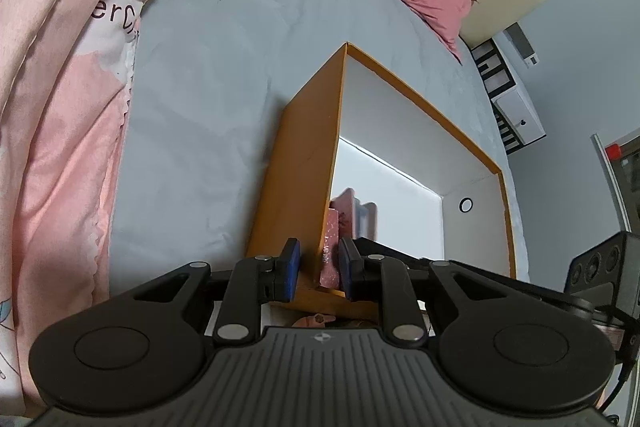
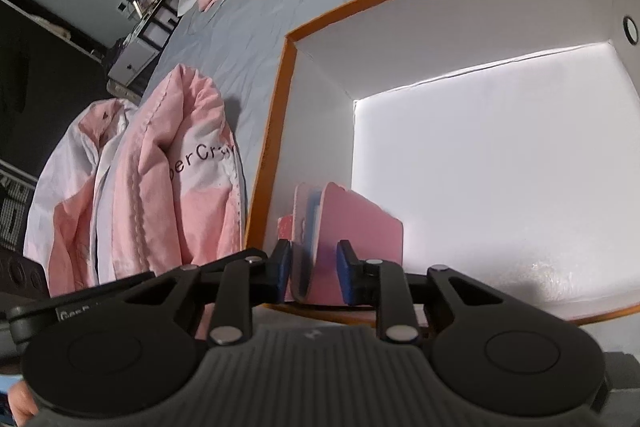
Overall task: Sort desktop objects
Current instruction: 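Lower the red box and pink card holder into the orange box and open both grippers, then withdraw both grippers from the orange box toward the remaining items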
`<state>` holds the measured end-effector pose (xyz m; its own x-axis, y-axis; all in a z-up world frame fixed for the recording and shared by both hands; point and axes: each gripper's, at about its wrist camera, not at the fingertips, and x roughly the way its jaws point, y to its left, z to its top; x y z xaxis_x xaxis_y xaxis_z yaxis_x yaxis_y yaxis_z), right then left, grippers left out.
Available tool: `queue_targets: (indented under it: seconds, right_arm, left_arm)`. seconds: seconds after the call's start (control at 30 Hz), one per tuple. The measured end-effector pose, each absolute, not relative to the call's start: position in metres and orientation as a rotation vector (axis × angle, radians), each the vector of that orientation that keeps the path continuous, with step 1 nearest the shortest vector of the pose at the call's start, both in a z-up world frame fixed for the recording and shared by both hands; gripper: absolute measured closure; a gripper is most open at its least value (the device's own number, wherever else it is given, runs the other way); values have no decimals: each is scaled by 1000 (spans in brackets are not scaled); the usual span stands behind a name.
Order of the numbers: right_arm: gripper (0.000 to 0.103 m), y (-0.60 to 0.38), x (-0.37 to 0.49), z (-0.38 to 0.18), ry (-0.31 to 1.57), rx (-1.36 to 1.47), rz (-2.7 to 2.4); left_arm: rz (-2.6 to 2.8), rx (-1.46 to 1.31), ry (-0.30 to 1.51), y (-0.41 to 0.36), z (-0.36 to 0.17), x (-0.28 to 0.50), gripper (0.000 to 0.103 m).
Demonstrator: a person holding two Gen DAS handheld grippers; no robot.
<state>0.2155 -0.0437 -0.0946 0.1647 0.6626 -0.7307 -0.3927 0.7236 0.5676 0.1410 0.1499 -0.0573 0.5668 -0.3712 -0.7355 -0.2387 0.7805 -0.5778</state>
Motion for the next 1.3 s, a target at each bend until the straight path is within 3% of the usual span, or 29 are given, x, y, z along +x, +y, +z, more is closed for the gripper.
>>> queue_targets:
  seconds: [0.37,0.97,1.3]
  right_arm:
    - [80,-45,217,-91,1195,202,801]
    - [66,-54,206,-77,1045,88,821]
    - [66,-105,166,-47,736,8,804]
  left_arm:
    - [-76,-675,969,147,-58,135,80]
    - [-3,-500,926,130,-38,132,79]
    - [2,-263,787,91,6,98,79]
